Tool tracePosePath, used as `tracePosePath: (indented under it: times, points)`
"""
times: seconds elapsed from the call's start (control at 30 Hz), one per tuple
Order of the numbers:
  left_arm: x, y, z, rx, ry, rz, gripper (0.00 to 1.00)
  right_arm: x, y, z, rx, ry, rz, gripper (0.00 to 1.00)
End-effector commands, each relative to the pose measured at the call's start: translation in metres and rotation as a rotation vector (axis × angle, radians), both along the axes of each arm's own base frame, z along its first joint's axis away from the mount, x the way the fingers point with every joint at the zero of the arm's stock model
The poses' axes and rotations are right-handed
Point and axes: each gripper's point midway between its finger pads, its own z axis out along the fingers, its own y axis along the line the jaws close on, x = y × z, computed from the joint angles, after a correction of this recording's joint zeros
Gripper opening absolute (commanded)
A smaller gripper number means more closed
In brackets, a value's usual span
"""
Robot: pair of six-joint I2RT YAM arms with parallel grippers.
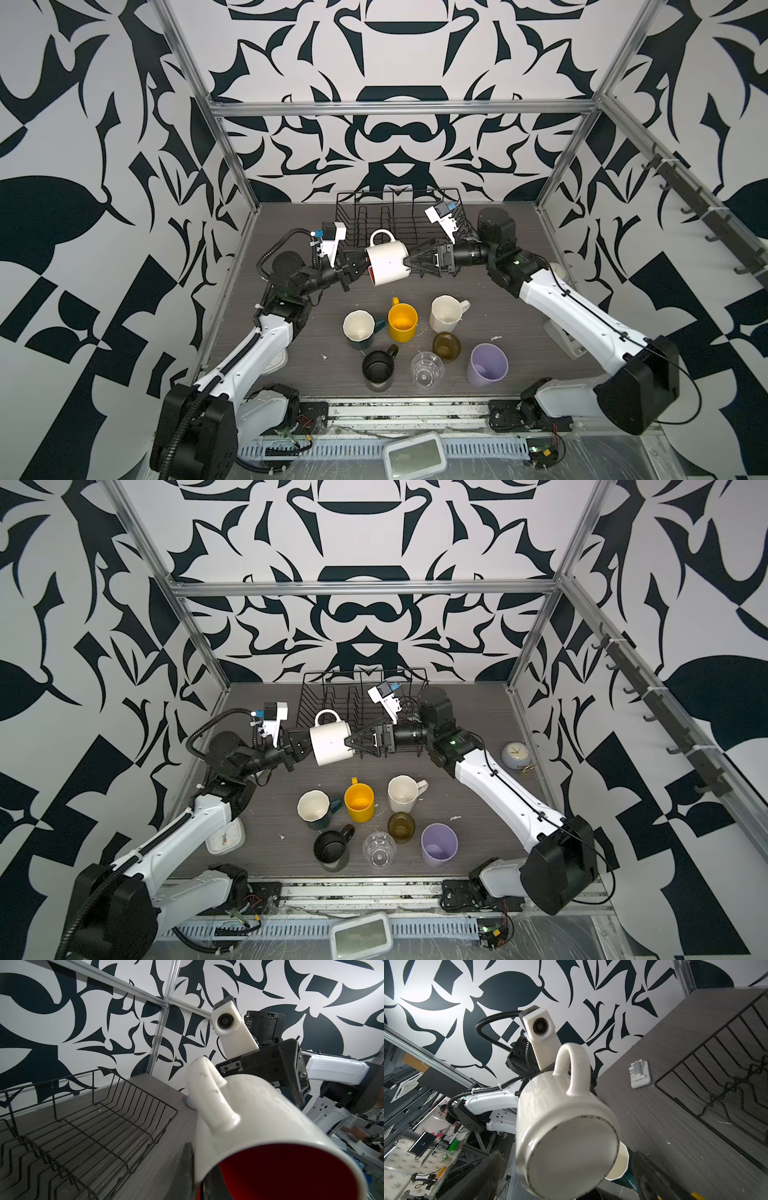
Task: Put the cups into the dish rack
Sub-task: 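Bring the right gripper to the mug's base held by the left gripper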
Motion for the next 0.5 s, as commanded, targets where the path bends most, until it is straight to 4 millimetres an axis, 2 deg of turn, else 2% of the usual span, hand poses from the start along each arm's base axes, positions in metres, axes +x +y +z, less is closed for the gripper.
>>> tracePosePath:
  times: [0.0,0.47]
  points:
    - [-0.01,0.001,0.03,-0.046,-0.103,-0.031,0.0,-0.005,0.004,0.031,0.056,-0.109,0.03,0.99]
    - [-0.014,-0.002,0.035,-0.071,-0.09,-0.079,0.0,0.002,0.017,0.027,0.048,-0.09,0.008,0.99]
